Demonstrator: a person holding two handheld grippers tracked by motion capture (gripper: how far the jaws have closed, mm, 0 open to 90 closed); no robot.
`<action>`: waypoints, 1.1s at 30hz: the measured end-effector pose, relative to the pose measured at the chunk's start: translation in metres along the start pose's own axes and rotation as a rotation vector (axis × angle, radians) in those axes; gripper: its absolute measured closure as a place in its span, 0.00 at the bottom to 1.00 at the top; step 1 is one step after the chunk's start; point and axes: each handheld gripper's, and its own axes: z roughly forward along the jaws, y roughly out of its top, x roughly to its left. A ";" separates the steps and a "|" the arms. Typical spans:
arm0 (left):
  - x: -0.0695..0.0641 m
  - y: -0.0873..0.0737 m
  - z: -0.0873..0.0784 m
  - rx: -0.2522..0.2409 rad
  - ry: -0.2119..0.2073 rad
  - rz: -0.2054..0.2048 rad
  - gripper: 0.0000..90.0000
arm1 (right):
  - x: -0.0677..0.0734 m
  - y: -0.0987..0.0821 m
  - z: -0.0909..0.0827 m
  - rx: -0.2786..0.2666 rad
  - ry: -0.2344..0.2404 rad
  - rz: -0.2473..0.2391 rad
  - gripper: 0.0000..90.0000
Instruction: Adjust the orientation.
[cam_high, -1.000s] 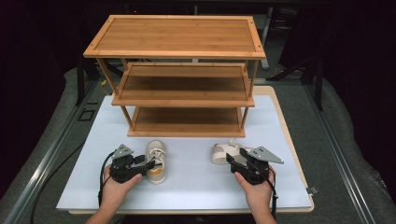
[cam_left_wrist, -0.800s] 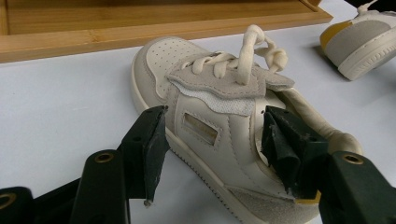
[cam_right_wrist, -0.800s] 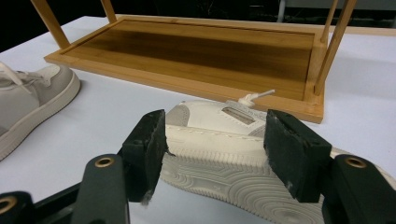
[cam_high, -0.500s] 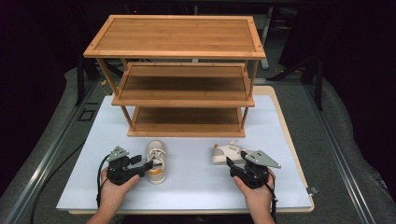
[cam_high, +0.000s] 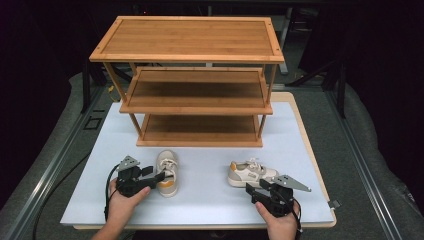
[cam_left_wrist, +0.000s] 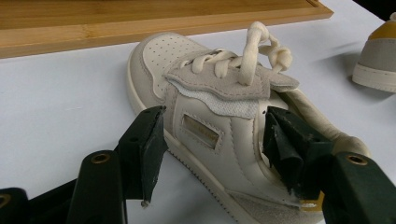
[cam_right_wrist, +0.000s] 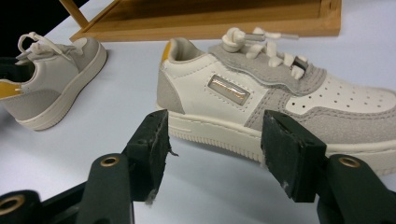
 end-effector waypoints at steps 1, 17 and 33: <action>0.000 0.000 0.001 0.001 -0.003 -0.001 0.43 | 0.000 -0.002 0.000 0.004 -0.003 0.002 0.46; 0.003 0.003 0.005 0.024 -0.033 0.002 0.44 | -0.010 -0.016 -0.009 0.028 -0.141 0.054 0.46; 0.004 0.002 0.009 0.028 -0.038 -0.013 0.43 | -0.046 0.002 0.010 0.034 -0.263 0.004 0.72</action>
